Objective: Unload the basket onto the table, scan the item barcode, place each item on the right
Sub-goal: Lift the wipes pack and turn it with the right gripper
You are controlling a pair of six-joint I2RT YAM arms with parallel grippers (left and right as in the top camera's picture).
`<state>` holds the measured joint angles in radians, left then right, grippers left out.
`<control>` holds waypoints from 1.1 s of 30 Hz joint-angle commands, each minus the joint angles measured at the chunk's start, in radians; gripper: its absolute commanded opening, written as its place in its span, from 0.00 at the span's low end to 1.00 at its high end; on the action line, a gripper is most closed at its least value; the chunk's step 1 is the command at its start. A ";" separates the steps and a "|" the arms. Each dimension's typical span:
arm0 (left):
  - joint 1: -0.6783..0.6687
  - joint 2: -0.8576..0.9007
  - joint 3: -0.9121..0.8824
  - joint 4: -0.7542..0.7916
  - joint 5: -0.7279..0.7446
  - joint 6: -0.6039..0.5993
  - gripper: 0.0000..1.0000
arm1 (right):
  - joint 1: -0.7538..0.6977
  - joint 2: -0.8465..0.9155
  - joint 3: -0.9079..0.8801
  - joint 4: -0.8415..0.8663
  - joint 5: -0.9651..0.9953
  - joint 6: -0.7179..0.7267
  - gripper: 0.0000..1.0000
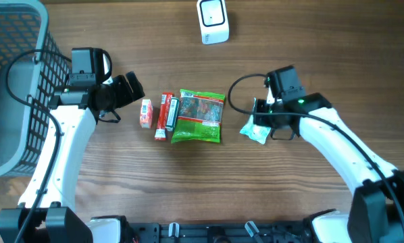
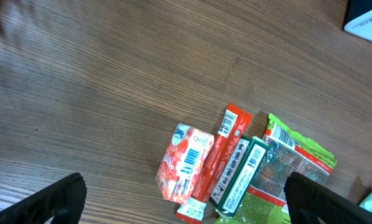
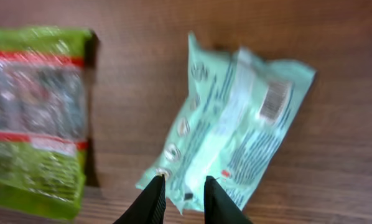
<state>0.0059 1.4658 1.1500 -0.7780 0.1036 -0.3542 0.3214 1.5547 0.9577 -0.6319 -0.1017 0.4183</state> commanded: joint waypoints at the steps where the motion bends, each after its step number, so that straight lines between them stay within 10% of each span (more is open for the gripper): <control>1: 0.003 -0.013 -0.007 0.002 0.008 -0.002 1.00 | 0.051 0.058 -0.050 0.052 -0.027 0.005 0.25; 15: 0.003 -0.013 -0.007 0.002 0.008 -0.002 1.00 | 0.084 0.121 -0.083 0.049 -0.027 -0.002 0.18; 21: 0.003 -0.013 -0.007 0.003 0.008 -0.002 1.00 | 0.083 0.129 -0.072 -0.042 -0.027 -0.113 0.49; 28: 0.003 -0.013 -0.007 0.002 0.008 -0.002 1.00 | 0.071 0.063 0.212 -0.233 -0.027 -0.131 0.55; 31: 0.003 -0.013 -0.007 0.002 0.008 -0.002 1.00 | 0.071 0.059 0.233 -0.203 -0.027 -0.130 0.44; 33: 0.003 -0.013 -0.007 0.002 0.008 -0.002 1.00 | 0.072 0.068 0.205 -0.170 -0.028 -0.126 0.16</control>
<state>0.0059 1.4658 1.1500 -0.7780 0.1036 -0.3542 0.3958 1.6196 1.1809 -0.8211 -0.1341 0.2993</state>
